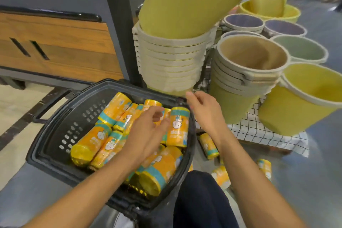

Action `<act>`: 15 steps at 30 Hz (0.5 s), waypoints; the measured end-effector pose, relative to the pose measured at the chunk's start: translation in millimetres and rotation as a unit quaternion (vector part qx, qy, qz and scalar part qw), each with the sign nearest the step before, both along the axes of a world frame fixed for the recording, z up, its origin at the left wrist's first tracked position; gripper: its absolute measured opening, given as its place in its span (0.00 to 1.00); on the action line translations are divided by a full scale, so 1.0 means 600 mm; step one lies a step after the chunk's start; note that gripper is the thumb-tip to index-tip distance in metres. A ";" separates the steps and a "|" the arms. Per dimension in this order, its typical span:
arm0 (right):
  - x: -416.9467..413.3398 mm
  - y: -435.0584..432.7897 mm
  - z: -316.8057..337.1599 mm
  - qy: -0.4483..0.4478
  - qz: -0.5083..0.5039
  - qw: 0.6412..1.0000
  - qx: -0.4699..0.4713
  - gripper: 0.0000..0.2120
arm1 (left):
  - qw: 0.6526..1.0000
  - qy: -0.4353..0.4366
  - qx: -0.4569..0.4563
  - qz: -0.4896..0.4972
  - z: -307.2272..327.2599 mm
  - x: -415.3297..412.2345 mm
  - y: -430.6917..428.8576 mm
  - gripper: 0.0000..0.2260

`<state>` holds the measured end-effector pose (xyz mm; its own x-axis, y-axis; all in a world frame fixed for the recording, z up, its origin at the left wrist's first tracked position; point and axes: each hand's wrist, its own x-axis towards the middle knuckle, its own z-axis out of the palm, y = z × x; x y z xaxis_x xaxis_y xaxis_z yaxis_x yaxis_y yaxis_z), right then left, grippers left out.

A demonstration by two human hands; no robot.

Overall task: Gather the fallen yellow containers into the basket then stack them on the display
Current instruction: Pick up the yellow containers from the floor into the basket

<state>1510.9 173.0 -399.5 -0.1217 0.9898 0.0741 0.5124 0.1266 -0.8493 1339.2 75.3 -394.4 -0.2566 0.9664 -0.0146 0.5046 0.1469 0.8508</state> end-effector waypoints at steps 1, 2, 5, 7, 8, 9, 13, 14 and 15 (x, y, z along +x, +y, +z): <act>0.030 -0.003 0.001 0.015 -0.018 1.000 -0.005 0.16 | 1.000 -0.023 -0.002 -0.009 -0.005 0.025 0.003 0.17; 0.061 -0.004 -0.003 0.028 -0.032 0.999 -0.009 0.14 | 0.999 -0.034 -0.006 -0.020 -0.011 0.052 0.007 0.17; 0.152 -0.012 -0.028 0.045 -0.064 0.997 -0.022 0.09 | 0.997 -0.047 -0.015 -0.062 -0.039 0.138 0.023 0.19; 0.209 -0.025 -0.061 0.037 -0.086 0.995 -0.045 0.08 | 0.994 -0.069 -0.024 -0.085 -0.066 0.193 0.028 0.21; 0.236 -0.032 -0.083 0.028 -0.100 0.993 -0.058 0.09 | 0.992 -0.077 -0.030 -0.090 -0.083 0.216 0.028 0.22; 0.261 -0.042 -0.106 0.021 -0.115 0.991 -0.070 0.12 | 0.991 -0.079 -0.036 -0.098 -0.101 0.237 0.026 0.23; 0.344 -0.090 -0.199 -0.006 -0.163 0.981 -0.109 0.13 | 0.987 -0.075 -0.069 -0.127 -0.185 0.277 0.016 0.17; 0.361 -0.102 -0.224 -0.012 -0.172 0.978 -0.119 0.13 | 0.986 -0.077 -0.084 -0.118 -0.208 0.278 0.019 0.17; 0.374 -0.112 -0.247 -0.018 -0.178 0.975 -0.130 0.12 | 0.987 -0.076 -0.099 -0.103 -0.233 0.278 0.023 0.17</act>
